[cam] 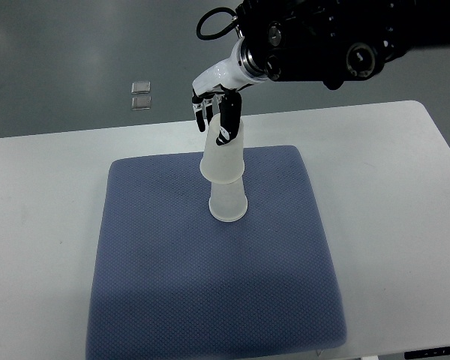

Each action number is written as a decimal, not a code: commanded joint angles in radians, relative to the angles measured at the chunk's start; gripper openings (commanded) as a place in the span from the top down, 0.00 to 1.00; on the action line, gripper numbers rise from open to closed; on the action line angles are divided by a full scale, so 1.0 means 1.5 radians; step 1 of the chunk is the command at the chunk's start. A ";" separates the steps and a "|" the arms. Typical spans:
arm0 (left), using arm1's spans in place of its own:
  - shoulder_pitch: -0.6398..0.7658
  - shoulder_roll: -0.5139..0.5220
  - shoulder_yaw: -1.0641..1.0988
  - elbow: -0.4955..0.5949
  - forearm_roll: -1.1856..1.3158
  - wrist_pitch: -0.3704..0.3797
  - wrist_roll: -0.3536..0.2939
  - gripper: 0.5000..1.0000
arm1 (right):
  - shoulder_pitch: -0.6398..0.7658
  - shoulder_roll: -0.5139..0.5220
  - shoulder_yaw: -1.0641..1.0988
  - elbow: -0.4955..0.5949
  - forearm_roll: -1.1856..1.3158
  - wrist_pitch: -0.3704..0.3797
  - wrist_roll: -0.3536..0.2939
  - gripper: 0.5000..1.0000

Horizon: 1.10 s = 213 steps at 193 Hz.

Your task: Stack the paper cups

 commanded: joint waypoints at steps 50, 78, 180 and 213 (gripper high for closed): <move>0.000 0.000 0.000 0.000 0.000 0.000 0.000 0.00 | -0.022 0.001 0.000 0.000 -0.001 -0.015 0.000 0.60; 0.000 0.000 0.000 0.001 0.000 0.000 0.000 0.00 | -0.028 0.001 -0.001 0.000 -0.001 -0.017 0.000 0.58; 0.000 0.000 0.000 0.001 0.000 0.001 0.000 0.00 | -0.063 0.001 -0.002 0.001 -0.001 -0.035 0.000 0.46; 0.000 0.000 0.000 0.002 0.000 0.001 0.000 0.00 | -0.075 0.001 -0.001 0.001 -0.001 -0.037 0.000 0.44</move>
